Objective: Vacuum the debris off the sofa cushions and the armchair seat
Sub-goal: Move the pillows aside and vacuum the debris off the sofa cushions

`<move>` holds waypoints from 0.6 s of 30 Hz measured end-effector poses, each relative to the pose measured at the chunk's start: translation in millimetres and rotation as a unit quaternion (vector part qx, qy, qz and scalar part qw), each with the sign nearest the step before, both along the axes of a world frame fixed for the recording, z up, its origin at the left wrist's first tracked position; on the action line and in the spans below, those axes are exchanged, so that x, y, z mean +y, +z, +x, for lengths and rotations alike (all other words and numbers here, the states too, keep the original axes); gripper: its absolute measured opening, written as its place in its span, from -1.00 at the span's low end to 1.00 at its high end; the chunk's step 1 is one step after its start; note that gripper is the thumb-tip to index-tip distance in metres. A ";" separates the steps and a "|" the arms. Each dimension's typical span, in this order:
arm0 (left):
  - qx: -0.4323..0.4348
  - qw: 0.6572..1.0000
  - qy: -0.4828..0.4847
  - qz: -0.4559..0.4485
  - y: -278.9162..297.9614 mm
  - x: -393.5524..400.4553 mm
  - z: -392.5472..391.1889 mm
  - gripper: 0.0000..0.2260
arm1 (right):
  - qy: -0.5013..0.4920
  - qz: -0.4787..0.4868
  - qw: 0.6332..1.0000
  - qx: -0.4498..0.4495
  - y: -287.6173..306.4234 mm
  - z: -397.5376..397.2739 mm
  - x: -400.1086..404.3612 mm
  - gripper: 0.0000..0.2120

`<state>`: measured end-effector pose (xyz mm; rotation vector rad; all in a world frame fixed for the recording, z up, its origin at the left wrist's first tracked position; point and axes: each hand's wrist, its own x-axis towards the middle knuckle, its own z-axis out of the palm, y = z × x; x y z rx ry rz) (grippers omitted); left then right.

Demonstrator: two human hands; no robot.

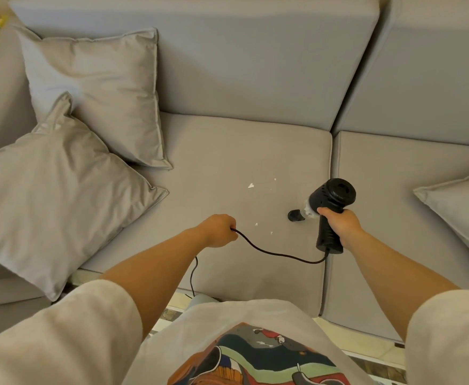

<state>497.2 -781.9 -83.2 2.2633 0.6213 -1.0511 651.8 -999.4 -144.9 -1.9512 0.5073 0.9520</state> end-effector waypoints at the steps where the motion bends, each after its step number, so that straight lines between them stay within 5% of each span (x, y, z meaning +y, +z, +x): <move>1: 0.000 1.000 0.001 -0.002 0.3 0.8 -1.5 -0.91 | -0.001 -0.001 1.000 0.001 0.6 -2.1 0.5 -0.63; 18: 0.030 0.996 -0.083 -0.014 -14.2 64.8 -52.8 -0.91 | -0.068 -0.012 0.998 0.004 -2.5 -101.1 37.0 -0.75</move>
